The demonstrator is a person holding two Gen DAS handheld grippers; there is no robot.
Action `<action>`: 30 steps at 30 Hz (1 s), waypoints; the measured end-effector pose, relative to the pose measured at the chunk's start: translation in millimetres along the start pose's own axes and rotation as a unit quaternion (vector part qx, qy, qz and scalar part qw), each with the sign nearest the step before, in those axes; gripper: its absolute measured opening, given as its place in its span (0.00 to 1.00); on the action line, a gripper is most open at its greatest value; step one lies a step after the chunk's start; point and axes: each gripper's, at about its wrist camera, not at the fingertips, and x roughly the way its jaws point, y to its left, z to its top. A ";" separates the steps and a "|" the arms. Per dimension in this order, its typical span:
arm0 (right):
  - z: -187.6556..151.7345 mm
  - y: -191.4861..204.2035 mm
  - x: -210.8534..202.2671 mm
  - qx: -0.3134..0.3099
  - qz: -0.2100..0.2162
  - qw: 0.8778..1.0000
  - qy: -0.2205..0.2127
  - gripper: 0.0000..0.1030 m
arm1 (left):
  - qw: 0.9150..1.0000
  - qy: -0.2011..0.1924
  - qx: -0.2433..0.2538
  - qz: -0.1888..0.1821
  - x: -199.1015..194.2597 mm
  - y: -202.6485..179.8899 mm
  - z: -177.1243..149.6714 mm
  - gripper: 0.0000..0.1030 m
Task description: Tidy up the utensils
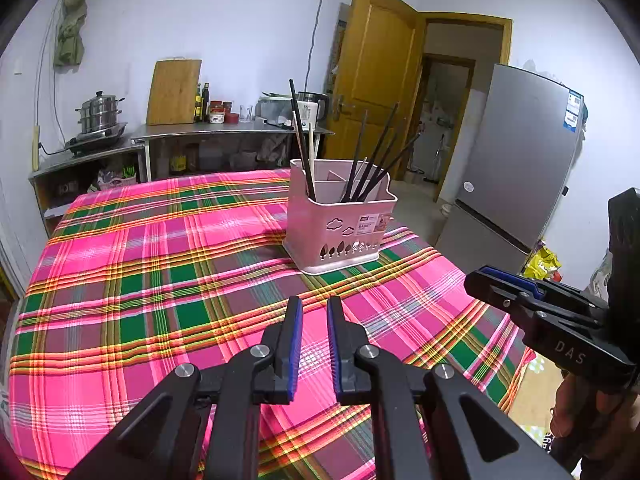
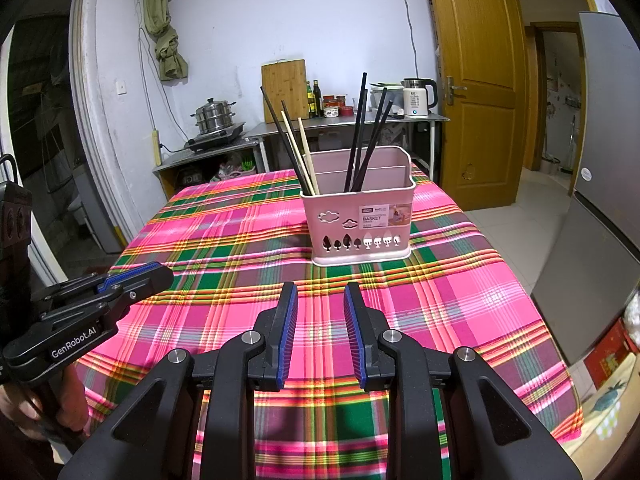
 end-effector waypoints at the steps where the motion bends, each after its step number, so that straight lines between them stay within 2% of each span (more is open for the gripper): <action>1: 0.1 0.0 0.0 0.000 0.000 1.000 0.000 0.24 | 1.000 0.000 0.000 0.001 0.1 0.0 0.1 0.11; 7: 0.2 0.3 -0.1 0.000 0.000 1.000 0.000 0.24 | 1.000 0.001 0.004 0.006 0.9 -0.5 -0.6 0.11; 14: -0.2 0.3 0.1 0.000 0.000 1.000 0.001 0.24 | 1.000 0.009 -0.001 -0.008 3.4 1.4 -1.6 0.11; 17: -0.1 0.4 -0.1 -0.001 0.000 1.000 0.000 0.24 | 1.000 0.010 0.009 0.005 5.0 -1.7 -2.9 0.11; 23: -0.1 0.5 -0.3 -0.001 -0.001 1.000 0.001 0.24 | 1.000 0.009 0.014 0.003 4.6 -3.4 -3.8 0.11; 30: 0.2 0.6 -0.5 -0.001 -0.001 1.000 0.001 0.24 | 1.000 0.005 0.020 -0.001 4.1 -5.2 -5.5 0.15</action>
